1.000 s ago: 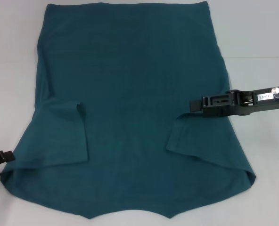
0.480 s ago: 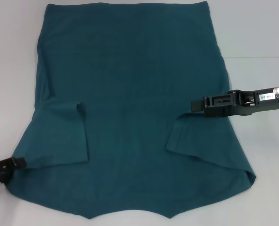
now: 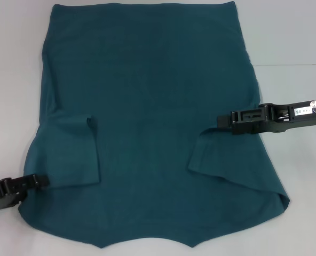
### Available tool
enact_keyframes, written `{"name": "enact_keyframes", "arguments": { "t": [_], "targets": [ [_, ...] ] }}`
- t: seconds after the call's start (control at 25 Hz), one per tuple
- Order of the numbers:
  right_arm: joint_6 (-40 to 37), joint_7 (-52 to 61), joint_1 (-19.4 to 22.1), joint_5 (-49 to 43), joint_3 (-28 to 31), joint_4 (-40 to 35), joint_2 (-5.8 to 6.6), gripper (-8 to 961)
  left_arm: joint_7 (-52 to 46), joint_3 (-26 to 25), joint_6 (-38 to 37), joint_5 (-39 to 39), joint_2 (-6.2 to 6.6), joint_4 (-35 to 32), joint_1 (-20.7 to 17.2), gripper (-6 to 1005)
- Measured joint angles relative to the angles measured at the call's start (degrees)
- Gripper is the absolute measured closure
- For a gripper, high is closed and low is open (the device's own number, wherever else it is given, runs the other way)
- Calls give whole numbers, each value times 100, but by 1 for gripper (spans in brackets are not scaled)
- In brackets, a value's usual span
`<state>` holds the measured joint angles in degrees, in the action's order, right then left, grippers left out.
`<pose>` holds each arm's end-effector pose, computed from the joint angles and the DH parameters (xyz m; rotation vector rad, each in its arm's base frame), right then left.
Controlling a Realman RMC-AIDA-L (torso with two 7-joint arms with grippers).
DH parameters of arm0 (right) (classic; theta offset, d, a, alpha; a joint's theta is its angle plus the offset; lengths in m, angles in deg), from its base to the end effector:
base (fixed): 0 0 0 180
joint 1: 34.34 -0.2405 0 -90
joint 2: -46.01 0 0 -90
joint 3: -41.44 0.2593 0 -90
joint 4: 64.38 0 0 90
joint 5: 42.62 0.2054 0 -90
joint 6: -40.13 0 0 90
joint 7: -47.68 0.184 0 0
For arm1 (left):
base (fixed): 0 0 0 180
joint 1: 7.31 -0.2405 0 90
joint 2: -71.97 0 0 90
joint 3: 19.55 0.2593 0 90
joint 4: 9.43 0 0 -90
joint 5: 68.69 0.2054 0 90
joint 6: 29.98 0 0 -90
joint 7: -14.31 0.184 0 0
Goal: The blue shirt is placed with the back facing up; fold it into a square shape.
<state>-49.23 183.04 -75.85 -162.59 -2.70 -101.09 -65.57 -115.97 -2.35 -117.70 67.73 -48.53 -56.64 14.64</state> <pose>0.2150 0.3898 -0.0059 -2.5213 1.7068 0.5446 -0.3602 0.2966 0.0077 -1.8850 -1.9555 -0.6288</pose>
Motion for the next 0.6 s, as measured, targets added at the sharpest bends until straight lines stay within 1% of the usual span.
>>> {"name": "enact_keyframes", "arguments": {
  "t": [0.12, 0.36, 0.56, 0.6],
  "targets": [
    [-11, 0, 5, 0, 19, 8, 2, 142, -47, 105, 29, 3, 5, 7, 38, 160],
    [-15, 0, 11, 0, 35, 11, 5, 147, -125, 136, 46, 4, 11, 10, 41, 160],
    [-29, 0, 11, 1, 51, 5, 13, 152, -113, 145, 48, -7, 15, 6, 36, 268],
    [-31, -1, 11, 0, 53, 4, 13, 152, -121, 153, 51, 2, 17, 7, 38, 308]
  ]
}}
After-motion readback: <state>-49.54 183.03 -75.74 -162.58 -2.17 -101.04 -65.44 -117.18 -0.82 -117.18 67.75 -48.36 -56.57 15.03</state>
